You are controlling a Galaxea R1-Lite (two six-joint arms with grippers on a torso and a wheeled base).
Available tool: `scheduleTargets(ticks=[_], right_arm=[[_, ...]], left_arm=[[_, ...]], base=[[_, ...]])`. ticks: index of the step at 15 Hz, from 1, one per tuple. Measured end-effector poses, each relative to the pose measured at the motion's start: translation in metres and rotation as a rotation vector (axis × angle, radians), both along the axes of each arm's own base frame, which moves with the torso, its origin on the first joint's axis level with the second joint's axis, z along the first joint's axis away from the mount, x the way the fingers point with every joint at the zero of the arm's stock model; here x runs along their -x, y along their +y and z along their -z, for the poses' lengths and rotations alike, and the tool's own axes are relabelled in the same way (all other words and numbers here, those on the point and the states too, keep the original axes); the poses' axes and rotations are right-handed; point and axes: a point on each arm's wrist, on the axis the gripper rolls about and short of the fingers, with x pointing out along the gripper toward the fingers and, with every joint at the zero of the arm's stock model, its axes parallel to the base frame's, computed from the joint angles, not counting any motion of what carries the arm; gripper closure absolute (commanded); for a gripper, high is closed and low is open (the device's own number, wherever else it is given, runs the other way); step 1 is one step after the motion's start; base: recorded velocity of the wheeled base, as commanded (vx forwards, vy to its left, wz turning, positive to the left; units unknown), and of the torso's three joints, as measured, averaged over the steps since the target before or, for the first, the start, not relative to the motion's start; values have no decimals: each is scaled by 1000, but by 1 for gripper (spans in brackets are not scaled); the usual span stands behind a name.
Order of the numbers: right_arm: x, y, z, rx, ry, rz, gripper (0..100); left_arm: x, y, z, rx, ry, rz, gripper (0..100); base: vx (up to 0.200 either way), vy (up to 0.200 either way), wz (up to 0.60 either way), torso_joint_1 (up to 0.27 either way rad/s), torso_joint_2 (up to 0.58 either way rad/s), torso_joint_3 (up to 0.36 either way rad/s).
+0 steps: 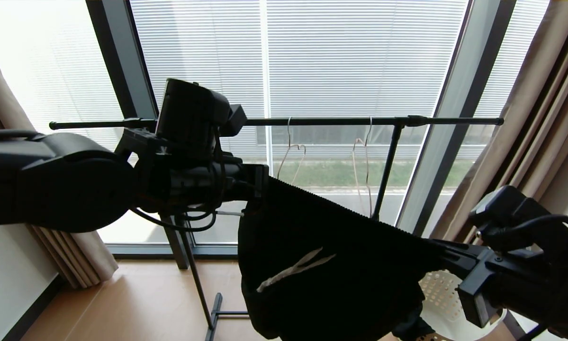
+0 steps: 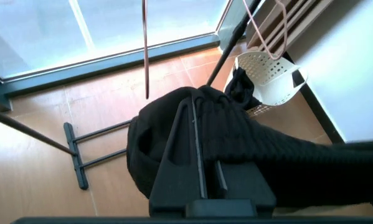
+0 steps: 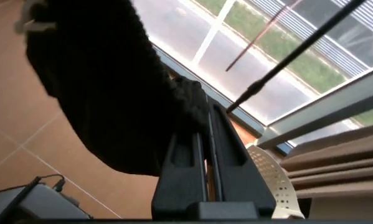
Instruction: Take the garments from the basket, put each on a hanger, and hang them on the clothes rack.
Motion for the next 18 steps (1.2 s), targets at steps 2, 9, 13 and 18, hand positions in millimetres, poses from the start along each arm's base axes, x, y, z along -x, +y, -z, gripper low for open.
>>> scheduleTargets(ticks=[2,9,13,18], right_arm=[[15,8,4,5,16,-96,100],[34,76,0,-107,118,-299,100],[41,121,-4,-252,229,-304,100],[38,137,0,-265,248,-279,100]], left_arm=[[-8,-10,-17,12,-17,14,100],[-15,-42,-37,16,-21,103,100],[-15,-50,-37,15,-26,121,100],[-15,-51,-35,13,-24,123,100]], base=[[0,0,0,0,0,0],[0,0,0,0,0,0],[0,0,0,0,0,0],[0,0,0,0,0,0]])
